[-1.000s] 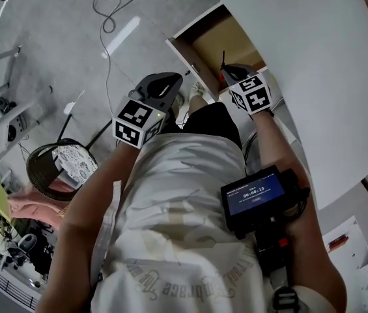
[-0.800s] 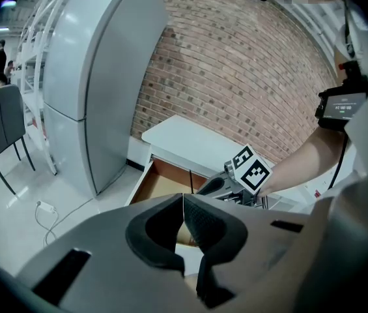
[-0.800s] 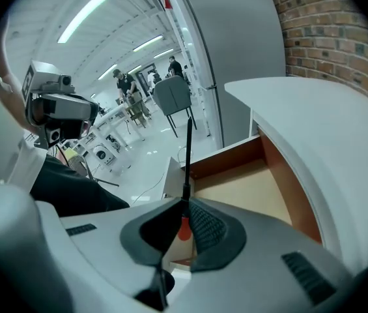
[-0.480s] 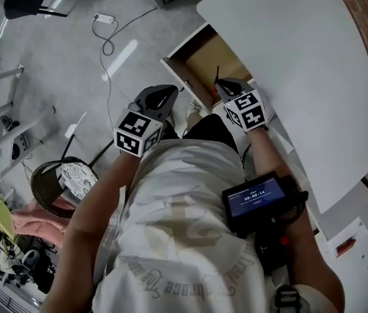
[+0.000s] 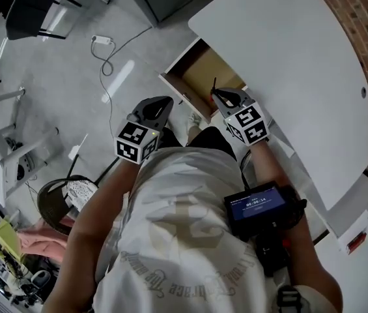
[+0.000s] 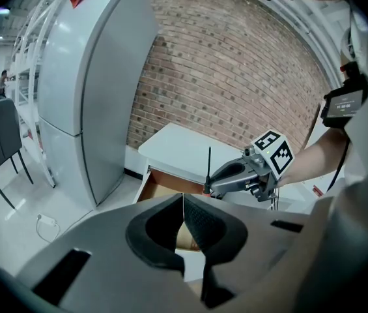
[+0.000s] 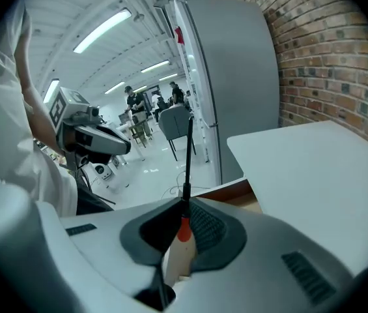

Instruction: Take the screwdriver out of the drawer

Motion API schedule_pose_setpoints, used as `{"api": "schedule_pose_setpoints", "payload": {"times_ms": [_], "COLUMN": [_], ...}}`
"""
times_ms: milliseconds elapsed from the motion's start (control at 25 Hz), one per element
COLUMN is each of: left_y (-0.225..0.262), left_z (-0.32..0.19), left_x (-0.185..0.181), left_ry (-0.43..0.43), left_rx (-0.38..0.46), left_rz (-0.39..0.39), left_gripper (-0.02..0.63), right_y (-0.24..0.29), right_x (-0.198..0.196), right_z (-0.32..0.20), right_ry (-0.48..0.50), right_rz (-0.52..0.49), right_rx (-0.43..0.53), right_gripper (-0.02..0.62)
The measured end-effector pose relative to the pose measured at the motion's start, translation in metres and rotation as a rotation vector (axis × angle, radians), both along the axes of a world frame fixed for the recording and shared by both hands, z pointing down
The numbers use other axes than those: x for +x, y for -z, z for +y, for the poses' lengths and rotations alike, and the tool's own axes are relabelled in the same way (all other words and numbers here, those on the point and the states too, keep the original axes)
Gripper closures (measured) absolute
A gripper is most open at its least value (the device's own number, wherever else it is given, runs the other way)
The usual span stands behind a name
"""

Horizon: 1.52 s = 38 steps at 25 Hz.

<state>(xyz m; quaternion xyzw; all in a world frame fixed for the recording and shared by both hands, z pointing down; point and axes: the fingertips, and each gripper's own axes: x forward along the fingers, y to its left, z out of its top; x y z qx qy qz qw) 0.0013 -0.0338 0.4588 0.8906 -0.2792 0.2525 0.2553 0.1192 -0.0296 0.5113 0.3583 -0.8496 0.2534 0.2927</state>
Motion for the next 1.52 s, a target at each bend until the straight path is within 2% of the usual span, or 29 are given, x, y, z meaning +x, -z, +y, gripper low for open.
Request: {"api": "schedule_pose_setpoints", "payload": {"times_ms": [240, 680, 1160, 1520], "left_y": [0.019, 0.039, 0.063, 0.08], "left_z": [0.005, 0.006, -0.007, -0.011], "left_x": [0.005, 0.003, 0.021, 0.023], "left_ry": [-0.039, -0.08, -0.124, -0.139], "left_rx": [0.029, 0.059, 0.117, 0.15], "left_rz": [0.011, 0.023, 0.059, 0.075], "left_gripper": [0.584, 0.584, 0.584, 0.584], "right_y": [0.047, 0.099, 0.133, 0.15], "right_x": [-0.004, -0.004, 0.013, 0.009], "right_z": [0.008, 0.012, 0.016, 0.024], "right_ry": [-0.018, -0.064, -0.134, -0.15], "right_rz": [-0.043, -0.076, -0.09, -0.104], "right_rx": [0.081, 0.184, 0.25, 0.286], "right_gripper": [0.548, 0.549, 0.549, 0.549]}}
